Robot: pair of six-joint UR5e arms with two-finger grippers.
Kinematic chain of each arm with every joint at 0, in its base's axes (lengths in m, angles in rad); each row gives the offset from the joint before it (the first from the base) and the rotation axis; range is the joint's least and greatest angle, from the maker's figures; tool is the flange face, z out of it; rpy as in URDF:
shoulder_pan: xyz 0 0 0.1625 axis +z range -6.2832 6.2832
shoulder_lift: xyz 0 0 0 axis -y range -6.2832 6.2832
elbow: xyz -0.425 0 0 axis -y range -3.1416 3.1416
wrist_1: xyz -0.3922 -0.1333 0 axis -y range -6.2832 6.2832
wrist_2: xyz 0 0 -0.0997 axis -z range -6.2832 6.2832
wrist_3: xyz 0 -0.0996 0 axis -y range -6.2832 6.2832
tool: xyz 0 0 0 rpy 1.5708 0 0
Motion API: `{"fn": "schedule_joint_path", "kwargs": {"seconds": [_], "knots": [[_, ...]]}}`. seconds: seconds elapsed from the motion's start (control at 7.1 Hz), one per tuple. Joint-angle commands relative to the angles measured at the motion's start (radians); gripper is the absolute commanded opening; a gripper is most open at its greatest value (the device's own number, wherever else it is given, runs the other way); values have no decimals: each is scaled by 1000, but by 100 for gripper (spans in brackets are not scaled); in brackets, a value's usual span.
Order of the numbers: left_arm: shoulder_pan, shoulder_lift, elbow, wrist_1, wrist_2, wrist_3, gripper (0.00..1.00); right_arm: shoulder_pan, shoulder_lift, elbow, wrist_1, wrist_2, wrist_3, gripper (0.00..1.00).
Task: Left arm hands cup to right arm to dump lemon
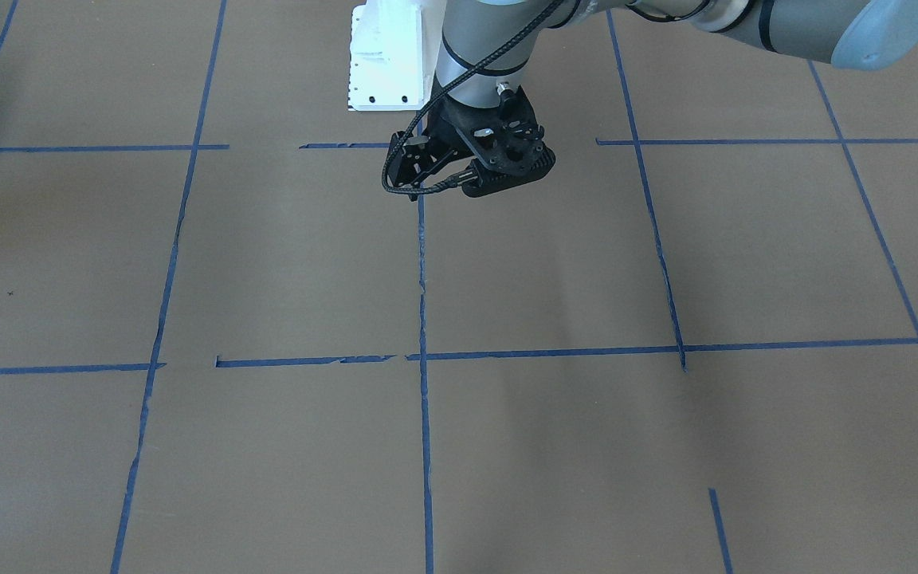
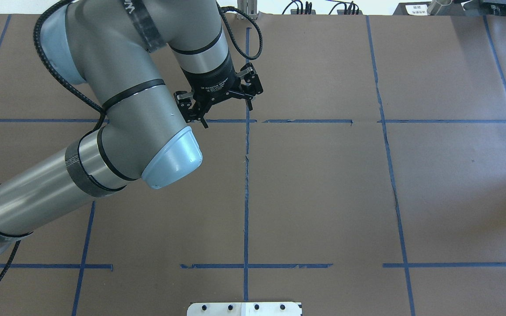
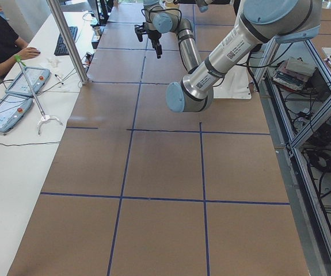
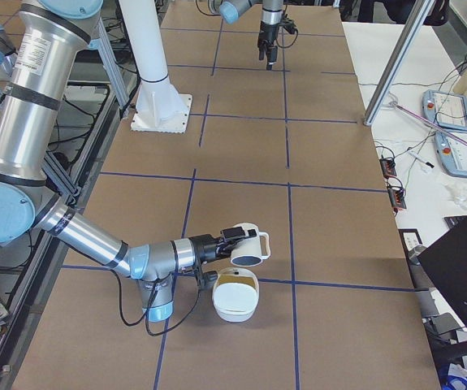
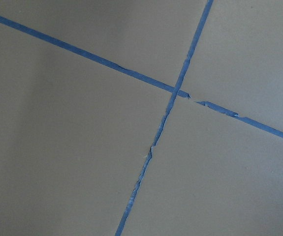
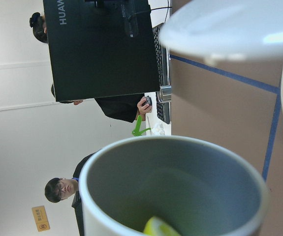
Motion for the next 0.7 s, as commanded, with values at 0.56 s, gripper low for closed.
{"fn": "schedule_joint_path", "kwargs": {"seconds": [0.56], "knots": [[0,-4,-37,6,0,-7,100,-1,1,-53,105,-102,361,3]]}}
